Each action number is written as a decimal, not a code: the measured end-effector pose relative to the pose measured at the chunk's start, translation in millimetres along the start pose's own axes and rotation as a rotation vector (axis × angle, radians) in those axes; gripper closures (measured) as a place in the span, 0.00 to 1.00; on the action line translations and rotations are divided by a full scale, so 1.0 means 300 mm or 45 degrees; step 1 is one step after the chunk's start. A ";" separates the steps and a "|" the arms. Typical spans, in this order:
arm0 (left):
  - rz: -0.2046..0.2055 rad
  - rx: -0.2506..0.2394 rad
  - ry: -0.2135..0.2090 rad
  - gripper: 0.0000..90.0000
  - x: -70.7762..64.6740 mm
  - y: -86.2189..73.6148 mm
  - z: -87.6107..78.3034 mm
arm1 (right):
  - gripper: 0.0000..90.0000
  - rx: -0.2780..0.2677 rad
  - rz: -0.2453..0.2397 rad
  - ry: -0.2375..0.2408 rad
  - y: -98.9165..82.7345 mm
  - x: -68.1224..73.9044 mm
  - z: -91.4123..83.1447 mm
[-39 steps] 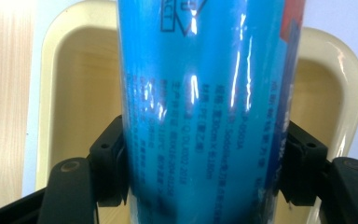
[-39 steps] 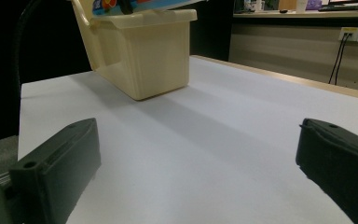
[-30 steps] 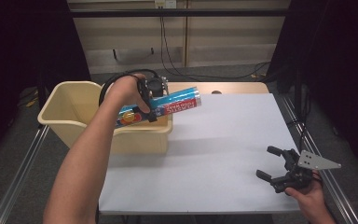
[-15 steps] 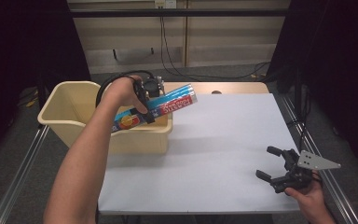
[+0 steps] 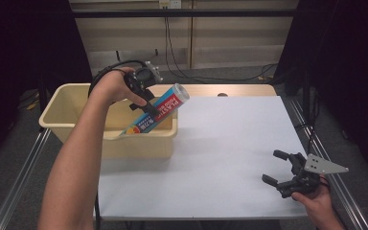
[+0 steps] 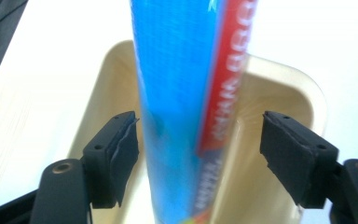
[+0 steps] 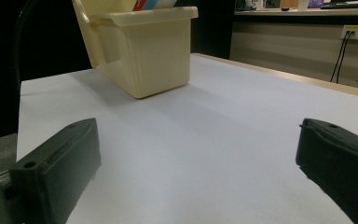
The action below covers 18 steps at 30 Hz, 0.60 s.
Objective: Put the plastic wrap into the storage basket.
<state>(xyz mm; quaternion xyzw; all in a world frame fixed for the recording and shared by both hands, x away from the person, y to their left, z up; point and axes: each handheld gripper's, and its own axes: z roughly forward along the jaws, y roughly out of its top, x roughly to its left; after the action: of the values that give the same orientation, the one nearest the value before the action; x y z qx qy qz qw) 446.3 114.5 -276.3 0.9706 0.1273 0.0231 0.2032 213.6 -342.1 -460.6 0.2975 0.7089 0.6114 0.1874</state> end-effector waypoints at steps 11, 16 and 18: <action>-0.079 -0.046 -0.025 0.21 -0.031 -0.019 -0.010 | 0.00 0.004 -0.008 -0.003 0.003 0.006 -0.001; -0.079 -0.067 -0.039 0.18 -0.050 -0.020 -0.008 | 0.00 0.007 -0.009 -0.004 0.003 0.007 -0.005; -0.103 -0.078 -0.049 0.14 -0.055 -0.021 -0.004 | 0.00 0.004 -0.007 -0.005 0.003 0.007 -0.006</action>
<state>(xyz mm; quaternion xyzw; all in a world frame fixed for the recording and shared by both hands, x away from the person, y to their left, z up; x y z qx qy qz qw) 428.7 116.2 -277.5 0.9582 0.1618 0.0003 0.2358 211.1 -342.0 -459.1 0.2970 0.7104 0.6091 0.1900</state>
